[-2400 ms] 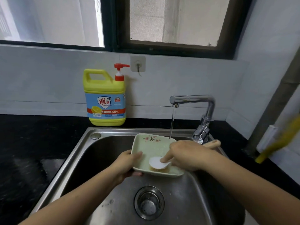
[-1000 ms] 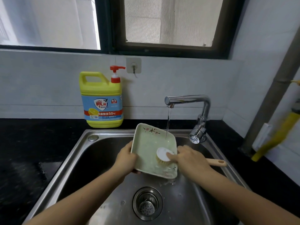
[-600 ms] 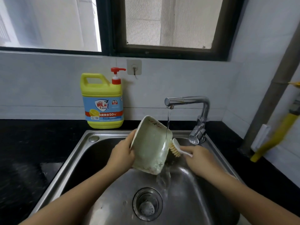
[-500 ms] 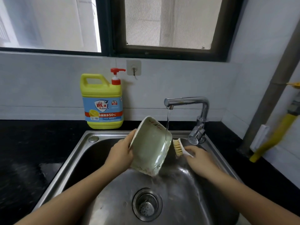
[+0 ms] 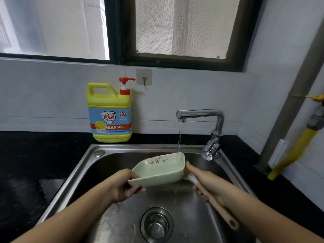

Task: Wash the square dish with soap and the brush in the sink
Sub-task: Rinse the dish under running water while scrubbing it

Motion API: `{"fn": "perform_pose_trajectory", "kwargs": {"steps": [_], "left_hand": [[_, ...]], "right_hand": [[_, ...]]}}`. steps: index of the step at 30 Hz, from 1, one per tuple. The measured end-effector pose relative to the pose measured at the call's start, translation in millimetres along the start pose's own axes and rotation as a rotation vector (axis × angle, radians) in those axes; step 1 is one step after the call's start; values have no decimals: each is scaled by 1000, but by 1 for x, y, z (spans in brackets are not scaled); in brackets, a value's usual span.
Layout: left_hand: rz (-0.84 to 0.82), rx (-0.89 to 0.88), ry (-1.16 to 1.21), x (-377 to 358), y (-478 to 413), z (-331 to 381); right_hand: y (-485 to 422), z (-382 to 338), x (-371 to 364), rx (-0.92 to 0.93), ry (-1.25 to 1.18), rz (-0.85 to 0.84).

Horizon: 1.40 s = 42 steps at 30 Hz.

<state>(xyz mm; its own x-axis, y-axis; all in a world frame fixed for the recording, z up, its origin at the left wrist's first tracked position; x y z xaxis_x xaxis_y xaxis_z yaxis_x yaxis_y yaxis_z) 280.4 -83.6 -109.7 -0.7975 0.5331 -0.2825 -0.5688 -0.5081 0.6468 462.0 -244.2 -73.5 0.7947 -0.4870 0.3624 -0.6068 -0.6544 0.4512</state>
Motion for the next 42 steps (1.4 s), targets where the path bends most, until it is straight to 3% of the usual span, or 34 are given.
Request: {"fn": "perform_pose_trajectory", "kwargs": {"steps": [6, 14, 19, 22, 27, 31, 37, 42], "left_hand": [[19, -10, -11, -19, -4, 13], [52, -213, -335, -52, -6, 42], [-114, -480, -409, -60, 4, 56], [-220, -544, -368, -52, 8, 54], [-277, -490, -185, -38, 0, 40], [-224, -353, -65, -36, -15, 19], [-162, -131, -136, -46, -25, 0], [-148, -211, -324, -55, -20, 9]], "right_hand": [[-12, 5, 4, -55, -73, 2], [-26, 33, 15, -111, -34, 2], [-18, 31, 2, -74, 44, -97], [-12, 17, -9, 16, 8, -89], [5, -22, -21, 152, -24, 17], [1, -34, -18, 65, -104, 10], [-11, -2, -3, -148, -162, -87], [-20, 31, -4, -151, -17, -160]]}}
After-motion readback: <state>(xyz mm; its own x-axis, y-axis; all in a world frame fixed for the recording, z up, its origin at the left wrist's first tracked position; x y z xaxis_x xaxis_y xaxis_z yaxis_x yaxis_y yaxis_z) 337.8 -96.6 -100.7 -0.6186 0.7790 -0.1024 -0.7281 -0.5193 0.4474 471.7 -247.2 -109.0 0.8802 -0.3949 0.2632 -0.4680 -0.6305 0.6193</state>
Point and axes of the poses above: each hand's wrist, its own y-axis away from the middle knuckle, its own x-axis out of the back of the hand, z = x × y, the point moved 10 cm from there along -y, towards the middle knuckle, and after that the axes turned 6 degrees about y, right-handed, at the moved point
